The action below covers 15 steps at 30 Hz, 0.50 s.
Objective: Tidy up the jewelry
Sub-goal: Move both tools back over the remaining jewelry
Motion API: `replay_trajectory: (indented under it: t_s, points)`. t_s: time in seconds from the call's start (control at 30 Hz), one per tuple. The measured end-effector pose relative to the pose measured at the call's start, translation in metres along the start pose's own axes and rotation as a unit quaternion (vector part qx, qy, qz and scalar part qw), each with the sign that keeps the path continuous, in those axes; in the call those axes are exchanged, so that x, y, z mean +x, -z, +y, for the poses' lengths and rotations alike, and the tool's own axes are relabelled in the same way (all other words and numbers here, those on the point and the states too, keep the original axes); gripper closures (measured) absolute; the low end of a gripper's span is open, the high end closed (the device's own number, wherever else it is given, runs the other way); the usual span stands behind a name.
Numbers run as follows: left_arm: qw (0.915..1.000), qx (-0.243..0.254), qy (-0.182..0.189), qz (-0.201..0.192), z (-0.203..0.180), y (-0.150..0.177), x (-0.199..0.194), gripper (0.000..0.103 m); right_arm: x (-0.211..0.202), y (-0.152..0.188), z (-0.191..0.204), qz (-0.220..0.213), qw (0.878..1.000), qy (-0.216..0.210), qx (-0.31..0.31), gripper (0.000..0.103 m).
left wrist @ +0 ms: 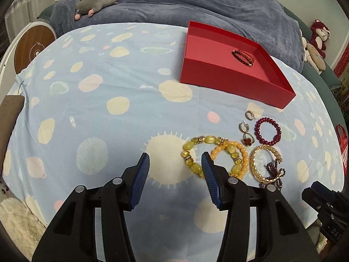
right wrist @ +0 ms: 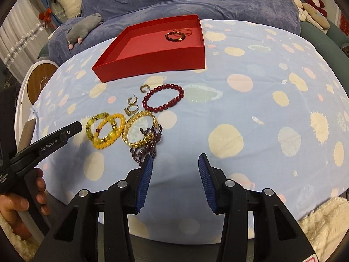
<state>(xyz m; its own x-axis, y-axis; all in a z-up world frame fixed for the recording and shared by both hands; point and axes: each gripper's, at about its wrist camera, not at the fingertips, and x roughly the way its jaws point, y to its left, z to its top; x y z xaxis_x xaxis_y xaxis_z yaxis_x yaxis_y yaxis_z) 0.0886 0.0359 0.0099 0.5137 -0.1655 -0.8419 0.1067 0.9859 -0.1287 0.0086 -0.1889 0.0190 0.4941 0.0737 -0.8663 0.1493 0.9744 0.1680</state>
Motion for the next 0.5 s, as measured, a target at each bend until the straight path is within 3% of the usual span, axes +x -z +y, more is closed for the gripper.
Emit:
replay_trajectory:
  t_s: [0.3, 0.5]
  points:
    - [1.0000, 0.008, -0.003, -0.003, -0.008, -0.001, 0.013, 0.057, -0.001, 0.006, 0.005, 0.001, 1.000, -0.003, -0.006, 0.060]
    - [0.9996, 0.028, -0.008, 0.003, -0.017, 0.002, 0.025, 0.081, 0.001, 0.007, 0.008, 0.006, 1.000, -0.006, -0.010, 0.060]
